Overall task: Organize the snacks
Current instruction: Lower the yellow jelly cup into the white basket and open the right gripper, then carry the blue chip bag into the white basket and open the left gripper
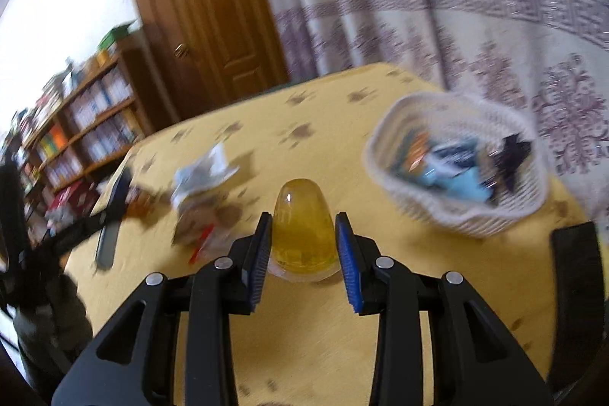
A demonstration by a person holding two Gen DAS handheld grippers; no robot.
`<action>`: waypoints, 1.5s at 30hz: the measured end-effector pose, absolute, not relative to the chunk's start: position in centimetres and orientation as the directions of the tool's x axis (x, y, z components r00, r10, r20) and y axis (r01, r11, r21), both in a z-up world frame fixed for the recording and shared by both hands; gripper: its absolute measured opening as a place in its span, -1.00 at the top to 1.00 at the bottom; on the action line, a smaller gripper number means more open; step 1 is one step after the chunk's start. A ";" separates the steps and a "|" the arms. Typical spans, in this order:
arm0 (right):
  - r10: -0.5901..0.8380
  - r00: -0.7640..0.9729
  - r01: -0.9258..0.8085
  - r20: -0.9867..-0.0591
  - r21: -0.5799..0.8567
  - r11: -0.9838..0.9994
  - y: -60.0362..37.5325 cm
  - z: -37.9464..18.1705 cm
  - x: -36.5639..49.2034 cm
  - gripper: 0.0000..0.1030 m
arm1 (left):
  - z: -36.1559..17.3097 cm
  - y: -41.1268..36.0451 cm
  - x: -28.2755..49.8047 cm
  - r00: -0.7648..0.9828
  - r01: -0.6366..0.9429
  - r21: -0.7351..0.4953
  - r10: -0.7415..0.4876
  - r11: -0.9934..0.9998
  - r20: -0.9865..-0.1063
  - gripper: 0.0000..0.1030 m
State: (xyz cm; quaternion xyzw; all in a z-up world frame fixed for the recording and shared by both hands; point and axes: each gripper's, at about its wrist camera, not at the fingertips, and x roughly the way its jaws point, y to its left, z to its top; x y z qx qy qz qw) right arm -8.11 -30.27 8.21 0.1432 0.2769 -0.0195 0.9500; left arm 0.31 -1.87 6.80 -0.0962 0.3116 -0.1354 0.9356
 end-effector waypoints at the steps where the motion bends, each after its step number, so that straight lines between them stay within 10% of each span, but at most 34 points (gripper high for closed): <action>1: 0.026 0.851 0.135 -0.525 0.265 0.955 -30.9 8.5 -8.0 0.33 | 6.8 -1.9 0.3 0.768 0.194 -0.263 -0.313 0.945 -0.558 0.02; 29: -0.277 0.840 0.422 -0.466 0.242 0.874 -37.6 6.8 -9.7 0.29 | 5.9 -2.8 0.5 0.758 0.213 -0.233 -0.311 0.949 -0.573 0.02; 45: -0.273 0.865 0.369 -0.421 0.164 0.915 -31.5 4.7 -11.7 -0.32 | 6.9 -4.0 -0.5 0.768 0.242 -0.202 -0.315 0.949 -0.557 0.02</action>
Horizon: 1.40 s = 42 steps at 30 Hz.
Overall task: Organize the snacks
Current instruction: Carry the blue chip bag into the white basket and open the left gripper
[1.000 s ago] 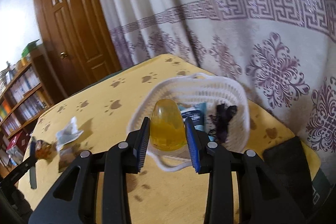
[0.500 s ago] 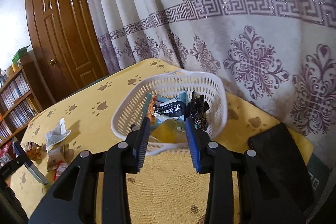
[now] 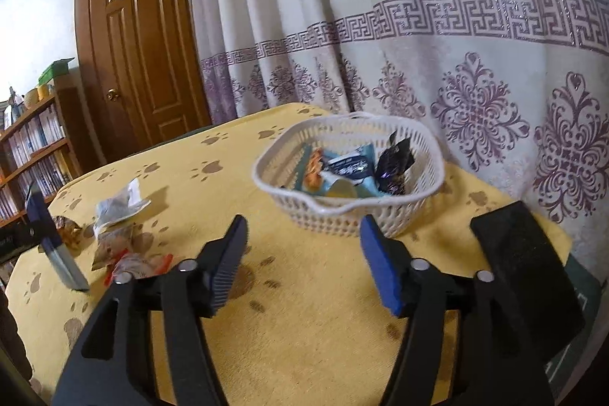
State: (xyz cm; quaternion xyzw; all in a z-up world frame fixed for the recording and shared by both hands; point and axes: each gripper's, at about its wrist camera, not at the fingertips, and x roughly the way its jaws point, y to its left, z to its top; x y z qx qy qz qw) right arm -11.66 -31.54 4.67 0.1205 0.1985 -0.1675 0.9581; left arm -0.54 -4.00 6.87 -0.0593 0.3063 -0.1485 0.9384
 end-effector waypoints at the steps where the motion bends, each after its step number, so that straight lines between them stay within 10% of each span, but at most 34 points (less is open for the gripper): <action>1: -0.262 0.868 0.360 -0.423 0.170 0.917 -31.4 4.6 -11.7 -0.35 | 7.2 -4.3 -0.8 0.771 0.249 -0.194 -0.316 0.949 -0.553 0.02; 42: -0.124 0.878 0.326 -0.463 0.387 0.862 -34.8 2.6 -12.1 -0.53 | 13.8 -29.8 1.7 0.539 0.691 -0.123 -0.621 0.713 -0.570 0.02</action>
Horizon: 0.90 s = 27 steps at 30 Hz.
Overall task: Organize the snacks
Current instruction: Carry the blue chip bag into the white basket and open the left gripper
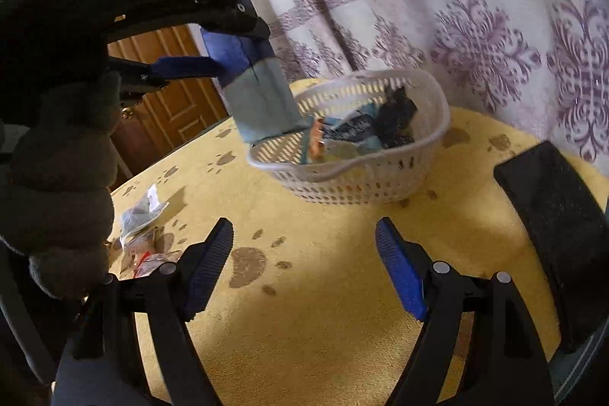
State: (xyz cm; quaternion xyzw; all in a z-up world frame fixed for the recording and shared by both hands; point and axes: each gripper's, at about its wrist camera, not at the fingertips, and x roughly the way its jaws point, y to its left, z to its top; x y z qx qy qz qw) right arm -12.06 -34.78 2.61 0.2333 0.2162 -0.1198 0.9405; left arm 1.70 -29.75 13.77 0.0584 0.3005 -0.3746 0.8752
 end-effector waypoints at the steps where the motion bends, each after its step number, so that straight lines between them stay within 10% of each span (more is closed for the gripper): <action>1: -0.120 0.877 0.330 -0.466 0.400 0.855 -35.1 2.4 -12.0 -0.53 | 13.6 -30.3 1.8 0.525 0.701 -0.127 -0.629 0.701 -0.574 0.02; 6: -0.118 0.884 0.316 -0.452 0.392 0.864 -34.9 2.6 -12.1 -0.53 | 13.8 -30.6 2.3 0.515 0.711 -0.150 -0.653 0.687 -0.555 -0.44; 27: -0.123 0.883 0.322 -0.453 0.393 0.862 -34.9 2.7 -12.1 -0.53 | 13.5 -24.8 1.9 0.627 0.584 -0.162 -0.568 0.796 -0.533 -0.55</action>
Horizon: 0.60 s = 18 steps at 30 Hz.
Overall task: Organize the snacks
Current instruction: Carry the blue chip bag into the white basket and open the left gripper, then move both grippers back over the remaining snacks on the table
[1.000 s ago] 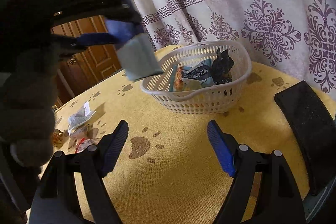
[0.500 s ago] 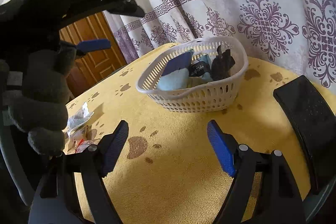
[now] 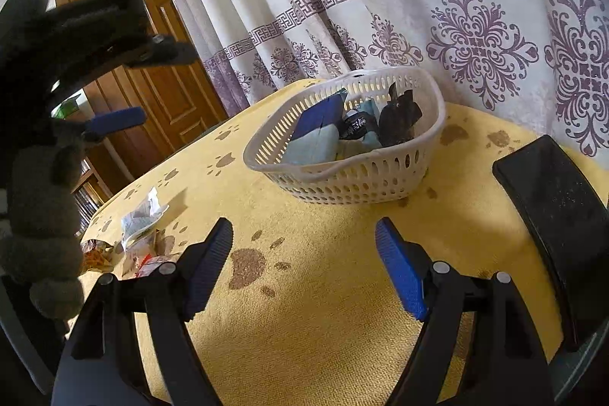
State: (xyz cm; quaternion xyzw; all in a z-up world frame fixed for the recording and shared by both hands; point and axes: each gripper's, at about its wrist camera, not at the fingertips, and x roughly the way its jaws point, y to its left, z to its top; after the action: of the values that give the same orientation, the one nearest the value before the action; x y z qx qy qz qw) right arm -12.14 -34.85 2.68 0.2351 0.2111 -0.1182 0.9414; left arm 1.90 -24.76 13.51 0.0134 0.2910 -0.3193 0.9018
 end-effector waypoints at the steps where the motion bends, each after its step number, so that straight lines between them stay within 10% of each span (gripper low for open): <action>1: -0.124 0.883 0.322 -0.453 0.392 0.862 -34.9 2.7 -12.1 -0.53 | 13.5 -24.4 1.8 0.634 0.578 -0.158 -0.562 0.801 -0.531 -0.56; 18: -0.154 0.870 0.354 -0.469 0.375 0.857 -34.8 2.6 -12.1 -0.53 | 12.3 -14.4 0.7 0.761 0.371 -0.130 -0.381 0.920 -0.525 -0.57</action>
State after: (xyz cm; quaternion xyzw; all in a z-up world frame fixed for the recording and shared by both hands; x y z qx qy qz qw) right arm -12.15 -34.75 2.63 0.2306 0.2167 -0.1351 0.9389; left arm 0.71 -14.38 12.33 -0.0092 0.2815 -0.2003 0.9384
